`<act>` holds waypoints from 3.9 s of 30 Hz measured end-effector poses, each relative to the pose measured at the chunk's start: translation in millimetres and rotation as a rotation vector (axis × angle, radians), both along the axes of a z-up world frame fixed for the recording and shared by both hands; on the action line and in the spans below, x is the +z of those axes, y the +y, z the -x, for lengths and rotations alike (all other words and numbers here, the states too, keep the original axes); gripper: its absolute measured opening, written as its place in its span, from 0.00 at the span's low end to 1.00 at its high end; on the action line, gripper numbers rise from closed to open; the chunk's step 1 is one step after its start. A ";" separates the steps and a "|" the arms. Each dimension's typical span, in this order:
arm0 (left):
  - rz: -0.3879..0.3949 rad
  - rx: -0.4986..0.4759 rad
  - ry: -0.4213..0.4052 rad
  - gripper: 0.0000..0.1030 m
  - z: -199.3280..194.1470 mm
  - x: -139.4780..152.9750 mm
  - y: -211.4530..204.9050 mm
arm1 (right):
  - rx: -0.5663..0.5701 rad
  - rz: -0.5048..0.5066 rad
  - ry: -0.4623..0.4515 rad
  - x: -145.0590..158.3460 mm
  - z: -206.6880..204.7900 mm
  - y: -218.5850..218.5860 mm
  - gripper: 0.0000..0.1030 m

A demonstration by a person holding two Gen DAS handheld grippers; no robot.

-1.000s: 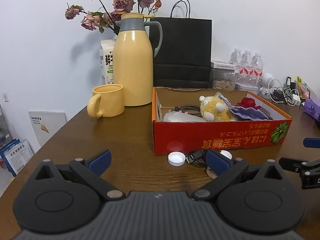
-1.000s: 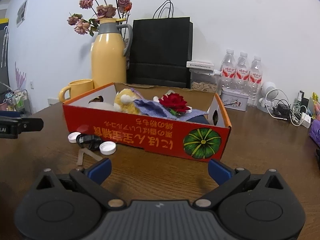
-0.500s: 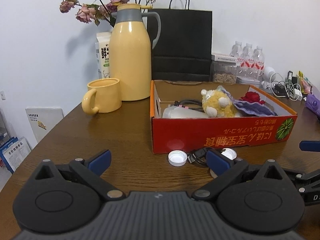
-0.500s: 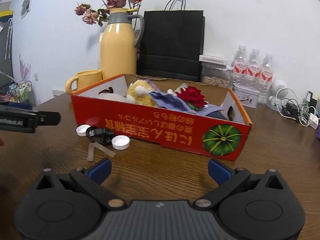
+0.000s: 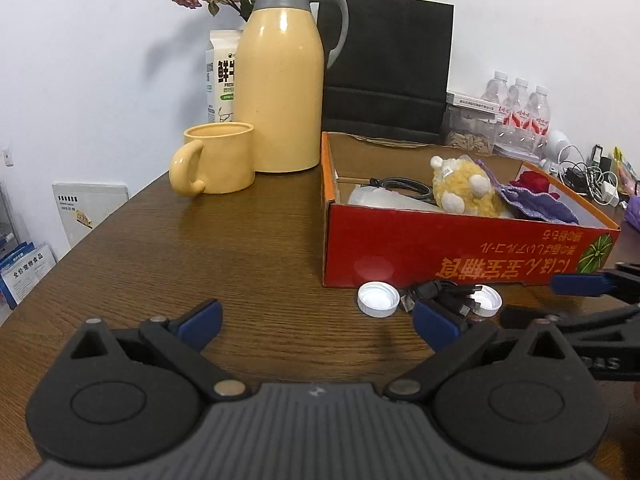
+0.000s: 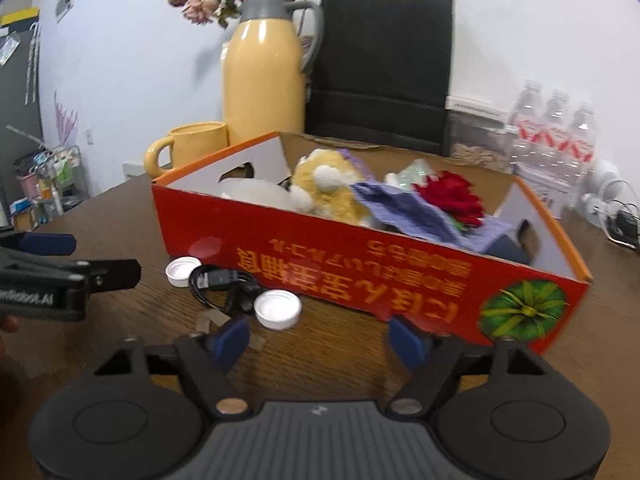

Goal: Organize objects
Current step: 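Lower the right tool onto a small white cap and close it, then close the left tool on the other small white cap while the right tool holds its cap, then carry both small white caps into the box and open both tools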

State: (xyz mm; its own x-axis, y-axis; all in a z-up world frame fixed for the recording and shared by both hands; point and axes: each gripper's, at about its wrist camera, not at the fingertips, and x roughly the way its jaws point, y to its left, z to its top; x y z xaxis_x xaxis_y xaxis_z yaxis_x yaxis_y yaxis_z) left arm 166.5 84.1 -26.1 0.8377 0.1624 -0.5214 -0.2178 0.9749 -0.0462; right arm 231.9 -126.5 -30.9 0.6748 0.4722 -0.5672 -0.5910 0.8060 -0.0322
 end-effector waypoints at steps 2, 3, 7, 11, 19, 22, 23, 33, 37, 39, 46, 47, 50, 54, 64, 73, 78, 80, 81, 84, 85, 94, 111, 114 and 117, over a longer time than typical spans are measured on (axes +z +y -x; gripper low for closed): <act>0.008 0.003 0.001 1.00 0.2 -0.4 1.2 | 0.013 0.025 -0.003 -2.3 -5.1 10.6 0.57; 0.010 0.004 0.001 1.00 0.1 -0.6 1.5 | 0.014 0.035 -0.003 -3.7 -7.1 14.2 0.55; 0.017 0.001 0.002 1.00 -0.4 -1.4 1.4 | 0.026 0.047 0.010 -7.7 -12.0 22.4 0.46; 0.017 0.001 0.003 1.00 -0.4 -2.1 0.8 | 0.051 0.026 0.021 -9.1 -13.6 23.3 0.38; 0.017 0.006 0.010 1.00 -1.7 -3.9 0.6 | 0.062 -0.013 0.004 -6.4 -9.1 18.9 0.26; 0.015 0.013 0.012 1.00 -2.5 -4.8 0.9 | 0.052 -0.035 -0.031 -2.8 -3.2 13.1 0.26; 0.014 0.016 0.013 1.00 -2.8 -5.0 1.3 | 0.044 -0.041 -0.045 -1.7 -0.9 10.3 0.26; 0.013 0.039 0.031 1.00 -5.5 -7.1 2.3 | -0.038 -0.080 -0.118 6.7 10.7 -27.8 0.26; 0.016 0.049 0.053 1.00 -9.6 -8.9 2.8 | -0.055 -0.083 -0.122 6.0 13.0 -35.4 0.26; 0.016 0.051 0.066 1.00 -11.3 -9.9 2.9 | -0.059 -0.086 -0.124 5.6 14.2 -37.7 0.26; 0.022 0.053 0.131 1.00 -20.4 -15.7 3.3 | -0.058 -0.112 -0.128 7.5 16.1 -42.1 0.26; 0.013 0.048 0.135 1.00 -21.7 -15.9 1.7 | -0.058 -0.114 -0.128 7.7 16.2 -42.4 0.26; -0.011 0.038 0.148 1.00 -28.6 -16.9 -3.0 | -0.056 -0.121 -0.126 8.1 15.8 -43.0 0.26; -0.018 0.050 0.151 1.00 -40.7 -17.3 -4.7 | -0.055 -0.128 -0.124 8.7 15.6 -43.7 0.26; -0.017 0.079 0.139 0.90 -55.3 -17.0 -4.0 | -0.045 -0.121 -0.117 7.2 15.1 -41.1 0.26; -0.022 0.051 0.095 0.29 -52.4 -13.1 -14.9 | -0.040 -0.118 -0.114 7.1 16.5 -40.1 0.26; -0.023 0.059 0.064 0.29 -47.3 -10.3 -16.0 | -0.037 -0.118 -0.113 7.1 17.2 -39.9 0.26; -0.026 0.068 0.053 0.29 -44.5 -9.3 -17.0 | -0.036 -0.118 -0.114 7.2 17.4 -39.9 0.26; -0.026 0.073 0.047 0.29 -42.7 -8.7 -16.6 | -0.036 -0.119 -0.114 7.3 17.1 -40.0 0.26; -0.030 0.078 0.021 0.29 -36.4 -5.6 -17.1 | -0.036 -0.123 -0.117 7.9 17.2 -40.7 0.26; -0.030 0.078 0.011 0.29 -33.9 -4.4 -17.4 | -0.036 -0.124 -0.119 8.0 17.3 -40.9 0.26; -0.025 0.073 -0.085 0.29 -13.9 11.3 -24.5 | -0.034 -0.159 -0.168 15.7 23.5 -46.9 0.26; -0.021 -0.030 -0.224 0.29 -59.3 67.1 -58.5 | -0.060 -0.181 -0.305 70.5 -12.8 -47.8 0.26; -0.015 -0.027 -0.227 0.29 -78.2 70.1 -57.2 | -0.075 -0.180 -0.303 74.1 -33.2 -40.4 0.26; -0.012 -0.023 -0.226 0.29 -97.2 69.7 -56.0 | -0.080 -0.178 -0.286 72.3 -53.5 -31.3 0.26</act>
State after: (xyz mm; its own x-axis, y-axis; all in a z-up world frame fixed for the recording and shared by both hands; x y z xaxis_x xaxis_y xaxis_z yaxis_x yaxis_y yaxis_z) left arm 263.8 28.1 43.5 0.9365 0.1468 -0.3186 -0.1808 0.9803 -0.0799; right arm 285.3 -157.9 41.5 0.8336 0.4856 -0.2632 -0.5129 0.8574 -0.0426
